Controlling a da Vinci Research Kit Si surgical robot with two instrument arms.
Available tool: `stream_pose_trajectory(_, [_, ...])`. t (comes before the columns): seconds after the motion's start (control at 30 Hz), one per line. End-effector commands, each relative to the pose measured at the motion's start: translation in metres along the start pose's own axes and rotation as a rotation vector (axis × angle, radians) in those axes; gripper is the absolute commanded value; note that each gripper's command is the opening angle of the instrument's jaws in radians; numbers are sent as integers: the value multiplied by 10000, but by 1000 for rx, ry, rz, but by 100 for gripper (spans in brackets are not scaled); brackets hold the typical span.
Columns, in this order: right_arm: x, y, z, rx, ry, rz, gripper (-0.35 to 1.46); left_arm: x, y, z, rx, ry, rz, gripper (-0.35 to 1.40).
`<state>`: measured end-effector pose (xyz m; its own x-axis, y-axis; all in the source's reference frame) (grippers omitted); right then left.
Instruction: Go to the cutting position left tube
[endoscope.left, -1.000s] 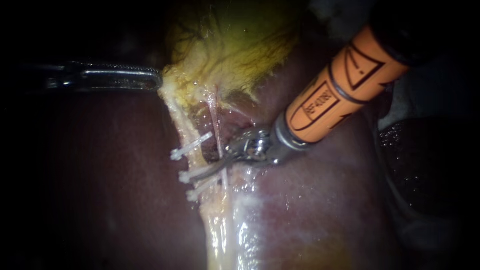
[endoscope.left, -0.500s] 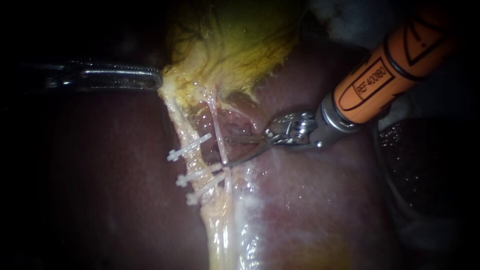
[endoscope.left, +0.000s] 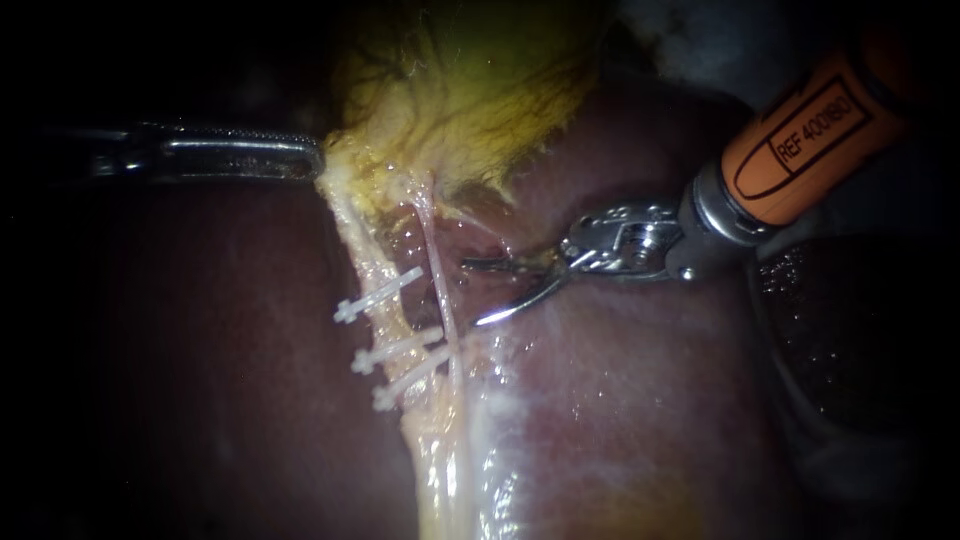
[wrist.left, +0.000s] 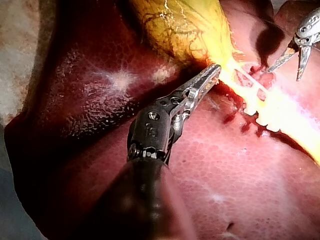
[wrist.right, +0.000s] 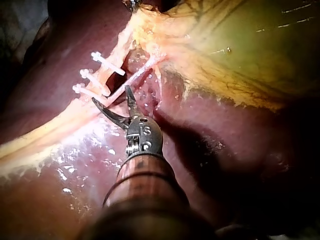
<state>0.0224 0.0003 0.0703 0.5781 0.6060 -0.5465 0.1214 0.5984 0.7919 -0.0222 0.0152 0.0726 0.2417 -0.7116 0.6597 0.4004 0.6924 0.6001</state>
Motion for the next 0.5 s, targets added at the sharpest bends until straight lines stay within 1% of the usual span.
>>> stream_pose_trajectory(0.03, [0, 2, 4, 7, 4, -2, 125, 0, 0, 1, -1, 0, 0, -35])
stream_pose_trajectory(0.13, [-1, 4, 14, 19, 10, -5, 125, 0, 0, 1, -1, 0, 1, -35])
stream_pose_trajectory(0.2, [-3, 7, 20, 21, 6, -8, 125, 1, 0, 1, -1, 0, 1, -35])
stream_pose_trajectory(0.4, [-23, 18, 44, 36, -12, -42, 125, 1, 0, 2, -1, 0, 1, -35])
stream_pose_trajectory(0.5, [-31, 25, 53, 43, -20, -44, 125, 1, 0, 2, -1, 0, 1, -35])
